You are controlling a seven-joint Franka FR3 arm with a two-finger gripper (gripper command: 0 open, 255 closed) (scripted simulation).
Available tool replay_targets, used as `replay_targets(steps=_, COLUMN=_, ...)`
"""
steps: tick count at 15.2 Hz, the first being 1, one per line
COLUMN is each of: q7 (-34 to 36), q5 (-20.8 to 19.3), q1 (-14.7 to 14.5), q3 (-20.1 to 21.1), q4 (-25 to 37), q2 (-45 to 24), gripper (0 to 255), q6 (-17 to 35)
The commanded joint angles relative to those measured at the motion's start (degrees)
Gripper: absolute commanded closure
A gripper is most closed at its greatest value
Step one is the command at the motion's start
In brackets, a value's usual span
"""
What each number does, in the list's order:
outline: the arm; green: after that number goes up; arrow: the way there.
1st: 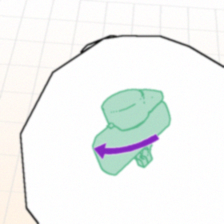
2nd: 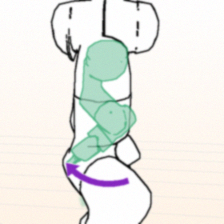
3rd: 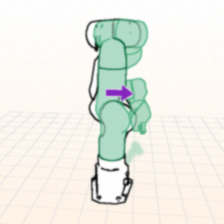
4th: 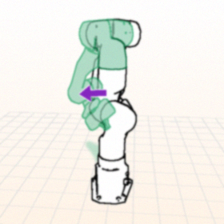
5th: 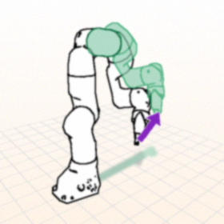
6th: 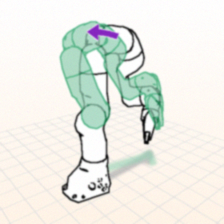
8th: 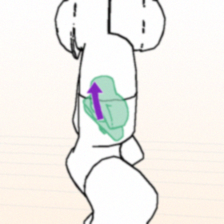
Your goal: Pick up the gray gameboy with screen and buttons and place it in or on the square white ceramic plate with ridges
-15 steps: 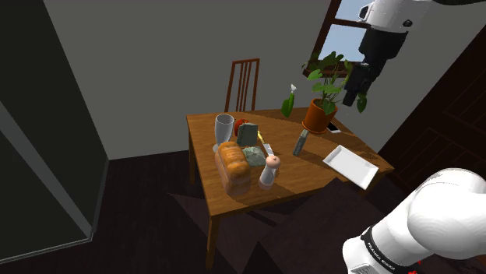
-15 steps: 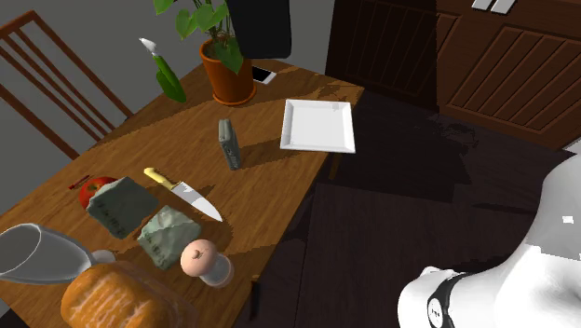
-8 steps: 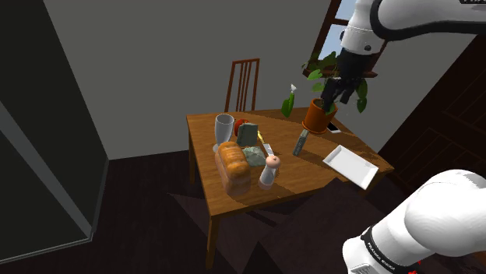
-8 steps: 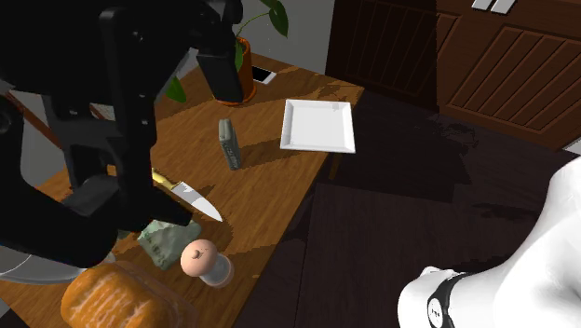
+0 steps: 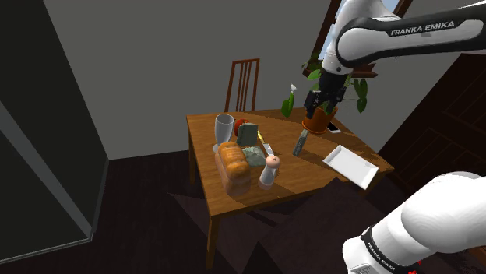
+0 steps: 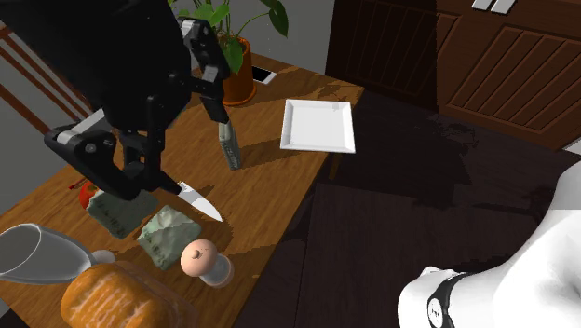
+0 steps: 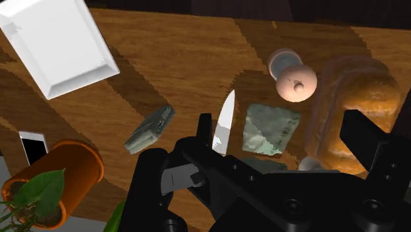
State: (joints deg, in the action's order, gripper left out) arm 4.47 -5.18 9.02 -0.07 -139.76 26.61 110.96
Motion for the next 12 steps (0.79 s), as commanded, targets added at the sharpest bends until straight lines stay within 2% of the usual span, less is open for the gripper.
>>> replay_targets(steps=1, q7=1.4, q5=-0.2, q1=1.0, q3=-0.6, q4=0.2, q2=-3.9, gripper=0, q6=3.9)
replay_targets(steps=12, q7=6.7, q5=-0.3, q1=5.7, q3=-4.7, q4=5.6, q2=-24.9, gripper=0, q6=20.2)
